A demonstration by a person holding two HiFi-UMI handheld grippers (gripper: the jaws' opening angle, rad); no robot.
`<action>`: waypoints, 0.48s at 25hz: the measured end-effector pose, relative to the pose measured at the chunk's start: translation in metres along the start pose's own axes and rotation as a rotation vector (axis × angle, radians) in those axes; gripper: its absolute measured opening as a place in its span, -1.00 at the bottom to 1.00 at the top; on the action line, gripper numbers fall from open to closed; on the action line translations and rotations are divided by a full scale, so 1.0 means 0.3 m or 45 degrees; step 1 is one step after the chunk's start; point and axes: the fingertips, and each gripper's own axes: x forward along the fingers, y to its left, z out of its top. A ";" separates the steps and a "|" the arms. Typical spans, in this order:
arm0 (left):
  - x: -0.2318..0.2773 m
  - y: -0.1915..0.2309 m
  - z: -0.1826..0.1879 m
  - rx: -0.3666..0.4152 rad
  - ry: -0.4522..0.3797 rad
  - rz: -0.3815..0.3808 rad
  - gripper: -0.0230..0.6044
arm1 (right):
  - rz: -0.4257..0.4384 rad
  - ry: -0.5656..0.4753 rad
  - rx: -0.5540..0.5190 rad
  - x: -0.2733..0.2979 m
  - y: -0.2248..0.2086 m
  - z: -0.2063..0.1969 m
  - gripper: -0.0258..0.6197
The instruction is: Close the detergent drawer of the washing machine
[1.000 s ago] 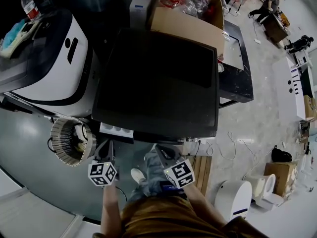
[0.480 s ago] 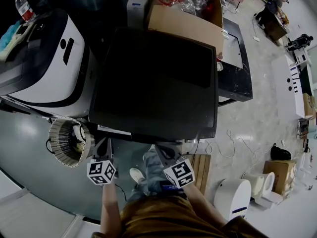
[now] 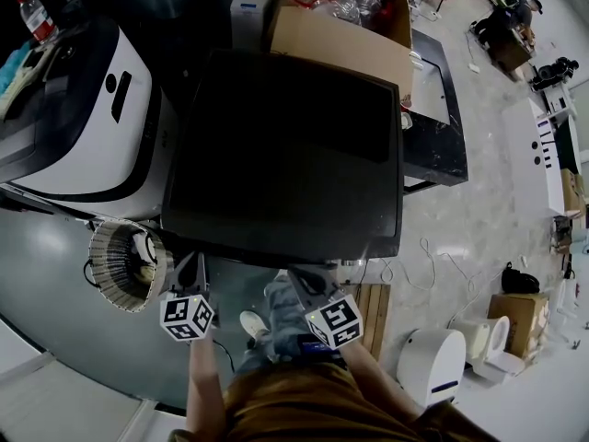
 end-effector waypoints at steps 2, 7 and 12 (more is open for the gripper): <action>0.012 0.001 0.005 0.001 -0.001 0.000 -0.85 | 0.001 0.006 -0.014 0.003 -0.003 0.001 -0.88; 0.039 0.005 0.017 0.005 -0.004 0.003 -0.85 | 0.006 -0.003 -0.041 0.012 -0.009 0.020 -0.88; 0.036 -0.003 0.019 0.062 0.010 0.026 -0.85 | -0.012 -0.023 -0.041 -0.004 -0.016 0.044 -0.88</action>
